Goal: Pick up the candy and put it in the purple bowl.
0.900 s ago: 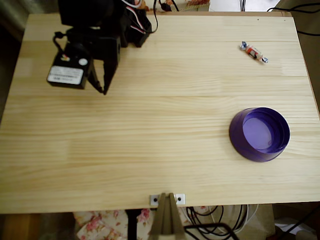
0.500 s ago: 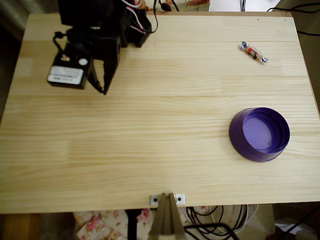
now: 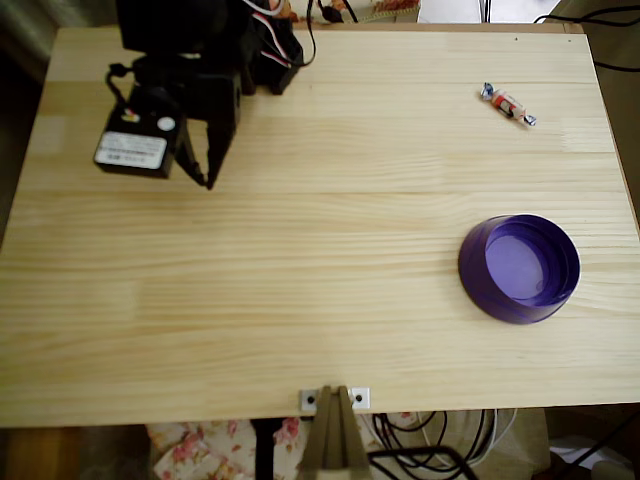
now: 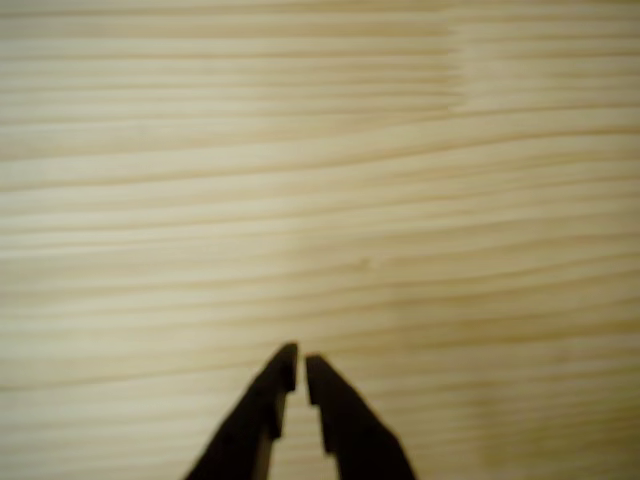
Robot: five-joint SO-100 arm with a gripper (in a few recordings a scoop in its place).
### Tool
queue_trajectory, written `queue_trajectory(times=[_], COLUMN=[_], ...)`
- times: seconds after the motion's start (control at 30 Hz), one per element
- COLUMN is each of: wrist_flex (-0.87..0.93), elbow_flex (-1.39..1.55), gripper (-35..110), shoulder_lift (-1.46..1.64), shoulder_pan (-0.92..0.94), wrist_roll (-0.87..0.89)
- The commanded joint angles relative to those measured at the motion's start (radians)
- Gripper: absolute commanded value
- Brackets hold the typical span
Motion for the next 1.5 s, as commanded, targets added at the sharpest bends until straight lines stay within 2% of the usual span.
queue_trajectory(times=[0.0, 0.53, 0.67, 0.77, 0.9, 1.17, 1.47], wrist_flex=[-0.026, -0.054, 0.003, 0.081, 0.078, 0.15, 0.147], elbow_flex=[-0.006, -0.003, -0.101, -0.202, -0.304, -0.696, -1.006], gripper=[0, -1, -1, -1, -1, -1, -1], shoulder_lift=[0.015, 0.015, 0.015, 0.017, -0.017, -0.468, -0.773], shoulder_pan=[-0.021, -0.028, -0.06, -0.161, -0.259, -0.531, -0.95], wrist_roll=[-0.035, -0.067, -0.017, 0.023, 0.074, 0.242, 0.373])
